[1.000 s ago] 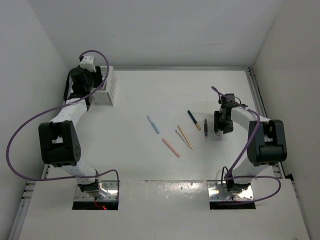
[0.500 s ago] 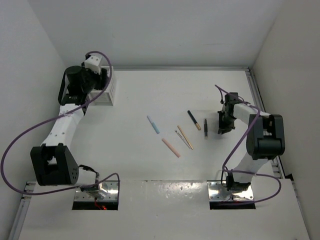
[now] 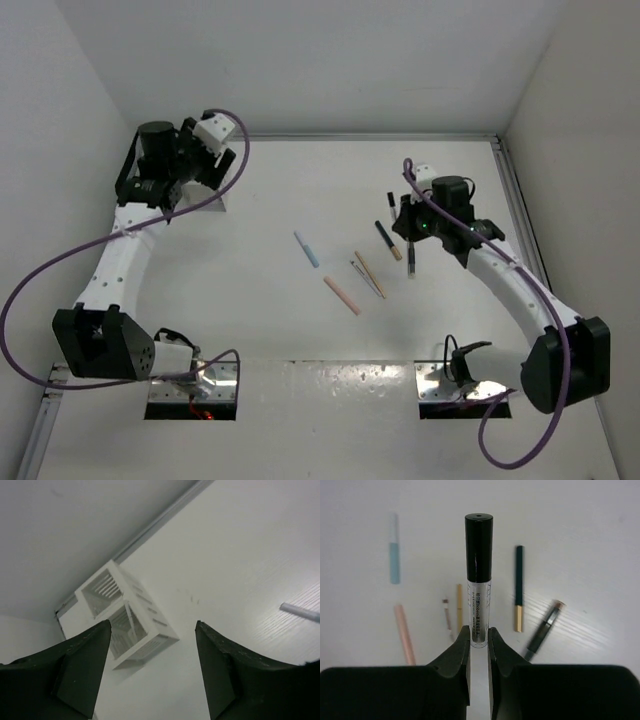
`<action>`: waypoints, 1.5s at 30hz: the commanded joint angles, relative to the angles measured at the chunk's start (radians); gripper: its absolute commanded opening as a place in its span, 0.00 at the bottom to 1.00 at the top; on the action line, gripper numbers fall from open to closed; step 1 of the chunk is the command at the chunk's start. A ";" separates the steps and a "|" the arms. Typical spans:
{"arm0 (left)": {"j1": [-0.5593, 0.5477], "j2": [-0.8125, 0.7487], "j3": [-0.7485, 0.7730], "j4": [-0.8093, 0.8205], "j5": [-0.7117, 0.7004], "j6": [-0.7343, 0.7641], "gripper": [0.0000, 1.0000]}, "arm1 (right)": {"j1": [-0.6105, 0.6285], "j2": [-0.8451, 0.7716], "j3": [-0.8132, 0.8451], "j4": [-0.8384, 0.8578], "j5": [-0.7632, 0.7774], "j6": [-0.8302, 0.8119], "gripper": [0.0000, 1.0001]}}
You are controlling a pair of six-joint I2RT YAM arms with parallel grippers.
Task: Organize the makeup
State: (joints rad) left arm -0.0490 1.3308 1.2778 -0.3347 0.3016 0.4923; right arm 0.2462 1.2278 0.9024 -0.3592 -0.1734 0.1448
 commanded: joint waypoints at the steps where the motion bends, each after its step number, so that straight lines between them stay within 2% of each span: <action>1: 0.012 -0.031 0.095 -0.070 0.239 -0.056 0.75 | 0.103 -0.017 -0.074 0.247 -0.112 0.062 0.00; 2: 0.012 -0.041 0.086 -0.070 0.313 -0.089 0.80 | 0.148 -0.011 -0.079 0.284 -0.116 0.067 0.00; 3: -0.009 -0.050 0.059 -0.070 0.444 -0.137 0.81 | 0.213 -0.004 -0.079 0.398 -0.121 0.073 0.00; 7: -0.060 -0.038 -0.007 -0.047 0.612 -0.291 0.83 | 0.387 0.082 -0.031 0.566 -0.158 0.075 0.00; 10: -0.081 -0.015 -0.037 -0.006 0.625 -0.363 0.83 | 0.464 0.133 0.016 0.649 -0.143 0.065 0.00; 13: -0.081 -0.005 -0.064 0.048 0.613 -0.399 0.84 | 0.511 0.217 0.087 0.660 -0.103 0.070 0.00; 17: -0.081 0.004 -0.074 0.066 0.622 -0.420 0.84 | 0.545 0.274 0.136 0.687 -0.052 0.079 0.00; 21: -0.069 0.004 -0.110 0.066 0.718 -0.420 0.84 | 0.548 0.305 0.173 0.684 -0.006 0.095 0.00; 26: -0.042 -0.016 -0.133 0.066 0.809 -0.411 0.69 | 0.544 0.295 0.152 0.675 0.066 0.082 0.00; 30: -0.031 -0.016 -0.143 0.066 0.840 -0.391 0.70 | 0.528 0.271 0.121 0.677 0.084 0.090 0.00; 32: -0.046 -0.007 -0.143 0.066 0.840 -0.400 0.76 | 0.530 0.274 0.122 0.684 0.078 0.093 0.00; 43: -0.091 0.034 -0.178 0.319 0.745 -0.612 0.76 | 0.577 0.334 0.148 0.706 0.048 0.105 0.00; 45: -0.091 0.044 -0.178 0.319 0.734 -0.621 0.67 | 0.579 0.335 0.145 0.703 0.048 0.110 0.00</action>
State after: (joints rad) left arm -0.1318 1.3590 1.1076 -0.1013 1.0462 -0.0719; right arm 0.8154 1.5616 1.0233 0.2844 -0.1154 0.2398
